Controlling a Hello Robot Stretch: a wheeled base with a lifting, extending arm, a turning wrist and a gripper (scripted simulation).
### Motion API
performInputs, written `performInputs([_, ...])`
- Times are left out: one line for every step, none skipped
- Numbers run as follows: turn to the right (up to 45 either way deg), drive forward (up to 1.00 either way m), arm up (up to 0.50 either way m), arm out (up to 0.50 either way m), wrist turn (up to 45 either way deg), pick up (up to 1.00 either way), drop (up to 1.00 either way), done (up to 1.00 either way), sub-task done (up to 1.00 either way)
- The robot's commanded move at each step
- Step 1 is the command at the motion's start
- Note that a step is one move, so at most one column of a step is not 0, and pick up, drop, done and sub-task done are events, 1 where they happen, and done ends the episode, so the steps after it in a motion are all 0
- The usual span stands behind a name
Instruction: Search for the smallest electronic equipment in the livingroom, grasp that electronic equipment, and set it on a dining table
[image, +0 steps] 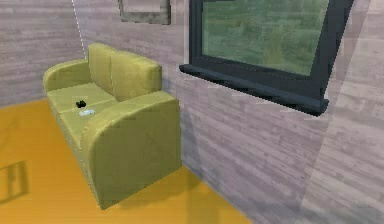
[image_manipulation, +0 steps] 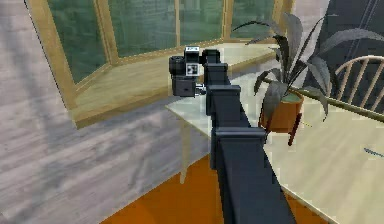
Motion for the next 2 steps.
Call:
performInputs([45.0, 0.00, 0.00, 0.00, 0.0, 0.00, 0.00, 0.00, 0.00])
performInputs([45.0, 0.00, 0.00, 0.00, 0.0, 0.00, 0.00, 0.00, 0.00])
